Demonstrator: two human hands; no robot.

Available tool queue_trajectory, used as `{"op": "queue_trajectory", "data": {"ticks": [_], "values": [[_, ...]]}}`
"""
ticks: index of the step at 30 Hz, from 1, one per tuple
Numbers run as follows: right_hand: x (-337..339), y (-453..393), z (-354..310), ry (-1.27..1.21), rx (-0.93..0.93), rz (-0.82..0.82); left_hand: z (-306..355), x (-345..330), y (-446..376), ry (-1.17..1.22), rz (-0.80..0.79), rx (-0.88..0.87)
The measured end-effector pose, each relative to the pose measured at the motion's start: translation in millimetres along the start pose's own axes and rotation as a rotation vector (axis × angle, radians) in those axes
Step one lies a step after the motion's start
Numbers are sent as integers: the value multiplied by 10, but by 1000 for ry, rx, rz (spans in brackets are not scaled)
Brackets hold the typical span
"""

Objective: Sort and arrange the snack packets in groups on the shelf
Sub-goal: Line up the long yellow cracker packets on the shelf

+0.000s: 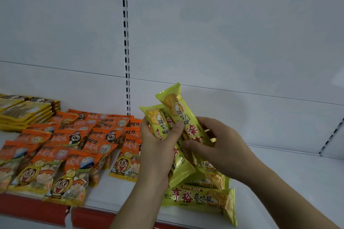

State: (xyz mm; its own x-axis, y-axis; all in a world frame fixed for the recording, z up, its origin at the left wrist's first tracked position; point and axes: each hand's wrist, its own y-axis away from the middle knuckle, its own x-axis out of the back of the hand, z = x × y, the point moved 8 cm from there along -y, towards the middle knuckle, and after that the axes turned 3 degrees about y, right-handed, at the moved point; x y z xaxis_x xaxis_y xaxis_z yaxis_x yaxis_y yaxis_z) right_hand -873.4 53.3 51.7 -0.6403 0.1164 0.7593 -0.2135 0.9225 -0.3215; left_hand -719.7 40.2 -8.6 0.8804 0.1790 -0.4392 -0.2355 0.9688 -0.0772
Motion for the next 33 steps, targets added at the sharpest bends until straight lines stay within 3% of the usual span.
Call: {"op": "queue_trajectory", "data": {"ticks": [5,11,17,22,24,28,30,33], "values": [[77,-35,72,69,-7,21,-34,30,3,15,19,33],[32,-4,90,-177,-154,72,23,-63,23,-32,-87,47],[68,-29,41,-240,-171,-52,41,-71,51,-115,-160,47],[118,-4,124,-504,-339,146,-18,-142,153,-125,-252,117],[144,1,107,-449,-331,143,-6,-165,168,-143,-281,102],[246,-23,24,-83,-83,128,-19,-116,136,-143,-279,111],[319,-32,-70,249,184,177,-26,-99,114,-153,-305,126],[135,-19,-232,698,623,41,18,-103,125,-206,-389,106]]}}
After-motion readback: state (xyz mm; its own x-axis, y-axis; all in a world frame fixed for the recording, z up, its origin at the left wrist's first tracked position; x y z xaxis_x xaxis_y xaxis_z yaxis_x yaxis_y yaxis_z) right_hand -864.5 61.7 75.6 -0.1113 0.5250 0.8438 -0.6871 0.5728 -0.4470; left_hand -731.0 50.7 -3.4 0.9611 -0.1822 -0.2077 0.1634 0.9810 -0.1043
